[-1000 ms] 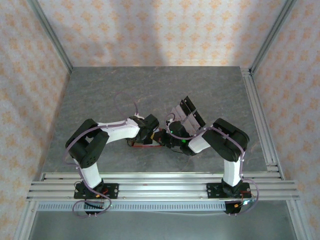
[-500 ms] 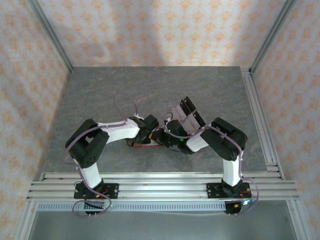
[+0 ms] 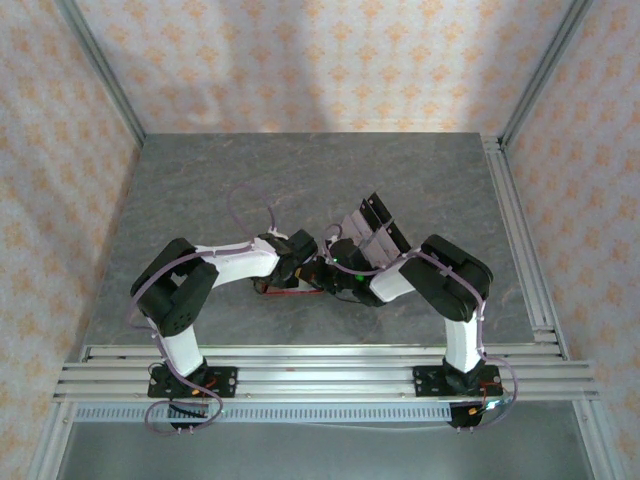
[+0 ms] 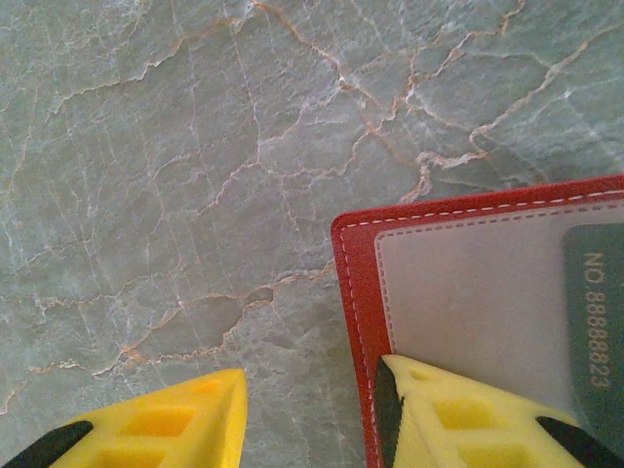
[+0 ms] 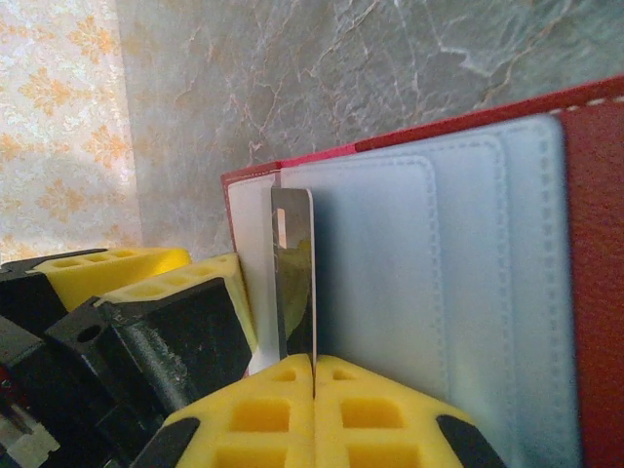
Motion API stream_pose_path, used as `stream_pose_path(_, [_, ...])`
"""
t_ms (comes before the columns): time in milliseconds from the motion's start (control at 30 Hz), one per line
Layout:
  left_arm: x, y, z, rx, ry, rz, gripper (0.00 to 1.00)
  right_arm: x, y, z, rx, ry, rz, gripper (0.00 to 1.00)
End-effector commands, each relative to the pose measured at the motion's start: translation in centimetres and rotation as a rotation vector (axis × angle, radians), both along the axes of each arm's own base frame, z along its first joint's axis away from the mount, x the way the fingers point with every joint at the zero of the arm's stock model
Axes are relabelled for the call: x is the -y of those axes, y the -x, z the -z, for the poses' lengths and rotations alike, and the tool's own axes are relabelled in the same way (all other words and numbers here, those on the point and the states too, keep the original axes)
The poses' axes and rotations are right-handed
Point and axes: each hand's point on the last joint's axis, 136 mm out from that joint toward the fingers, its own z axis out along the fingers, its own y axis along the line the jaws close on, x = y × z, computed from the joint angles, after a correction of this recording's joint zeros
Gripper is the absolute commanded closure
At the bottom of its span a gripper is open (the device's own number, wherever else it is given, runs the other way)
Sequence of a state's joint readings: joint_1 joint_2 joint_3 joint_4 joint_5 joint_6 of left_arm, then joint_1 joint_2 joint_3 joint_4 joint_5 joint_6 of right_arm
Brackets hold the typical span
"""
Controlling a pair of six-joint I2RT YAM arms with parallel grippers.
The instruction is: Put the credit cards into the card holder
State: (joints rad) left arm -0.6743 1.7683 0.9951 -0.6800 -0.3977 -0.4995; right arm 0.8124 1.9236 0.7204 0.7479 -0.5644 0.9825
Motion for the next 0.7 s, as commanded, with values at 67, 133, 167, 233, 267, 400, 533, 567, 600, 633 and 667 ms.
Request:
stream_pose_path(67, [-0.3,0.6,0.8,-0.023,-0.006,-0.012,0.6,1.0,1.1,1.5,-0.024,0.1,-0.035,0.73])
stream_pose_path(133, [-0.3,0.6,0.7,-0.021,-0.003,-0.013,0.6,1.5,1.1,1.1,-0.016,0.122,-0.032,0.66])
stream_pose_path(167, [-0.3,0.6,0.7,-0.021,-0.001,-0.013,0.6,1.9,1.2,1.1,-0.014,0.133,-0.032,0.63])
stream_pose_path(233, [-0.2,0.6,0.7,-0.02,0.004,-0.015,0.6,2.4,1.1,0.9,-0.011,0.151,-0.032,0.6])
stream_pose_path(267, [-0.2,0.6,0.7,-0.019,0.007,-0.016,0.6,2.7,1.1,0.9,-0.011,0.159,-0.032,0.59])
stream_pose_path(400, [-0.1,0.5,0.3,-0.008,0.027,-0.026,0.6,3.7,1.0,0.6,-0.01,0.19,-0.026,0.58])
stream_pose_path(533, [0.0,0.3,-0.6,0.01,0.064,-0.039,0.6,4.4,0.8,-0.2,0.006,0.226,-0.032,0.57])
stream_pose_path(567, [-0.1,0.2,-0.9,0.018,0.077,-0.045,0.6,4.5,0.8,-0.5,0.011,0.239,-0.04,0.57])
stream_pose_path(600, [-0.1,0.1,-1.2,0.023,0.092,-0.05,0.6,4.5,0.7,-0.9,0.016,0.251,-0.048,0.57])
stream_pose_path(633, [-0.1,0.0,-1.5,0.032,0.107,-0.055,0.6,4.5,0.7,-1.1,0.023,0.262,-0.055,0.57])
stream_pose_path(667, [-0.1,0.0,-1.8,0.037,0.125,-0.059,0.6,4.5,0.6,-1.4,0.028,0.275,-0.061,0.57])
